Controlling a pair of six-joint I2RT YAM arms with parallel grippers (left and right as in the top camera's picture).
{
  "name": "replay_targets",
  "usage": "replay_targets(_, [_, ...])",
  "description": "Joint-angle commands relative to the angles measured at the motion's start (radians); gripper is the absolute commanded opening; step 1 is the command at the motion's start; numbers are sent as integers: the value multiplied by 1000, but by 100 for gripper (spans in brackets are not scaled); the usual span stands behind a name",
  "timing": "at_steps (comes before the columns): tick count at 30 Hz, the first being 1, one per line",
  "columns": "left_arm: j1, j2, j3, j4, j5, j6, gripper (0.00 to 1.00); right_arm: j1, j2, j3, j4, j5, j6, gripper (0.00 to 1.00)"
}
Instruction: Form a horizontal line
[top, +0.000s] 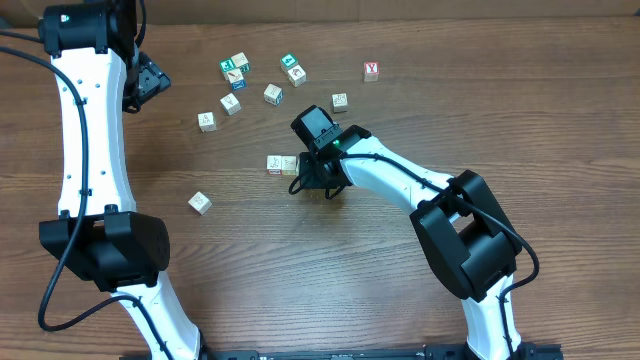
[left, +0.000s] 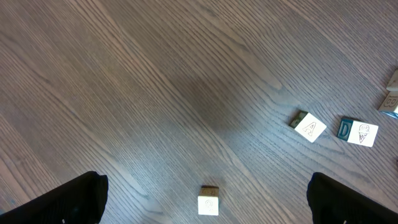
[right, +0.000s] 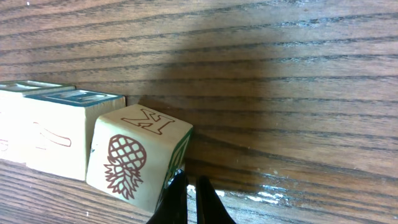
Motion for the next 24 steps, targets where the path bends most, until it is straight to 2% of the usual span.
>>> replay_targets(1, [-6,-8,13,-2,-2,22,100,-2,3,12,-4,18,-7,4])
replay_targets(10, [-6,-8,13,-2,0,22,100,-2,4,12,23,106,-7,4])
replay_targets(24, [-6,-8,13,-2,1,22,100,-2,12,13,72,106,-7,4])
